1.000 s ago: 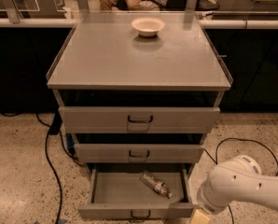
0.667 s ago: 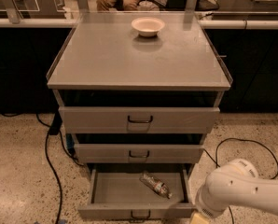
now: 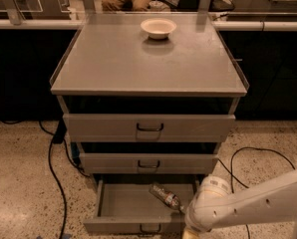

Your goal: Pick water bottle from bottom drawer and place on counter

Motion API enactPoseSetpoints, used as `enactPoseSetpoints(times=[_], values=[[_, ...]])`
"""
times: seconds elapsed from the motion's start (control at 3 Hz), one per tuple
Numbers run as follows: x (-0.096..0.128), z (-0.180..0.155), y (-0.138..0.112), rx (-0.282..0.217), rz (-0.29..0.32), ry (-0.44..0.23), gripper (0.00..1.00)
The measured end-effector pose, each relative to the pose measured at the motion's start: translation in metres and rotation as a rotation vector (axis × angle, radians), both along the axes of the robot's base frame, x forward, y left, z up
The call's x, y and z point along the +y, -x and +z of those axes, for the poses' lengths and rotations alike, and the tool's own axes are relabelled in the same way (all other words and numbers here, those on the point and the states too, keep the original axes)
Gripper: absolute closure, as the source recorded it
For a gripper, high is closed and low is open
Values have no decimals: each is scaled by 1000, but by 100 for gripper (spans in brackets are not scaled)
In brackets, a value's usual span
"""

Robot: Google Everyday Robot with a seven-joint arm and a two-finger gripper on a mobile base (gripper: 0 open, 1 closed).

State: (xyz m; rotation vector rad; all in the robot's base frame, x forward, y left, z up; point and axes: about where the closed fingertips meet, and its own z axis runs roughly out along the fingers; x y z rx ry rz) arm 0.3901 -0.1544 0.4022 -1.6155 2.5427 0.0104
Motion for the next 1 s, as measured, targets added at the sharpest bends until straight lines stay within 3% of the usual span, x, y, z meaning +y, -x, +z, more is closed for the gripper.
enactPoseSetpoints(times=[0.33, 0.67, 1.0], values=[[6, -10, -11, 2, -2, 2, 0], [24, -32, -54, -24, -15, -15, 0], [24, -42, -64, -17, -28, -13, 0]])
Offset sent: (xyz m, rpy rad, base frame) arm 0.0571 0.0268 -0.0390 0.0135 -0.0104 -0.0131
